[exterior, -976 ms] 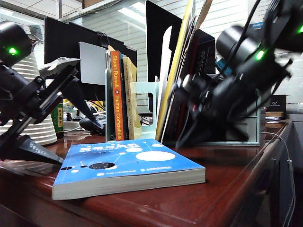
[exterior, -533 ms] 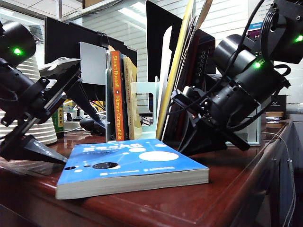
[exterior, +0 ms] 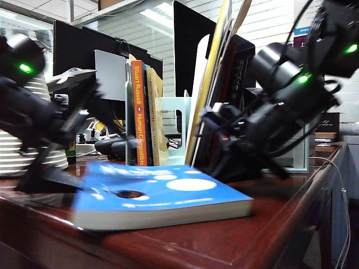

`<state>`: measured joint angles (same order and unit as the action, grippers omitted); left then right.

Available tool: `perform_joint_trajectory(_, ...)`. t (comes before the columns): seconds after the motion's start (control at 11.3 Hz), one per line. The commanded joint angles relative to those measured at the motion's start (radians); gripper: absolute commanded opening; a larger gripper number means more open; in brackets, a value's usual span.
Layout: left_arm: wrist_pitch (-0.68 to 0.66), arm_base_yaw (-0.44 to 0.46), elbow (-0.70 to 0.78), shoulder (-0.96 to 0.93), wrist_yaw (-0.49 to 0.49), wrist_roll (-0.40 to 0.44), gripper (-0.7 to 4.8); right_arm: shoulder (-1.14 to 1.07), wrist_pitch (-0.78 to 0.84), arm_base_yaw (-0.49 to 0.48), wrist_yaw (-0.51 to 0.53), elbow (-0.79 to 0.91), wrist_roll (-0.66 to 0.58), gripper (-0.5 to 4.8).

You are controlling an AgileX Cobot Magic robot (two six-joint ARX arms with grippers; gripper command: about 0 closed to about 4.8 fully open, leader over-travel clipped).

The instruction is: Pick up the blue book and put it on the bookshelf.

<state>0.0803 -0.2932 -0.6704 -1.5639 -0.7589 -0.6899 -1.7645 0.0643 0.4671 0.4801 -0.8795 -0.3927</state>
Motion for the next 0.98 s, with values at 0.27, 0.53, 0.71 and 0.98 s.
perform_joint_trajectory(0.27,0.068,-0.008,0.006,-0.001,-0.113,-0.003,4.79,-0.005,-0.002,0.014,0.056,0.001,-0.001,-0.08)
perform_joint_trajectory(0.53,0.068,-0.007,0.006,-0.001,-0.109,-0.026,2.5,-0.005,0.005,0.014,0.062,0.001,0.0,-0.08)
perform_joint_trajectory(0.71,0.068,-0.007,0.006,0.0,-0.116,-0.026,-0.06,-0.002,0.008,0.014,0.08,0.001,0.0,-0.08)
perform_joint_trajectory(0.98,0.08,-0.007,-0.003,0.02,-0.128,-0.025,-0.05,0.021,0.006,0.014,0.08,-0.006,0.0,-0.08)
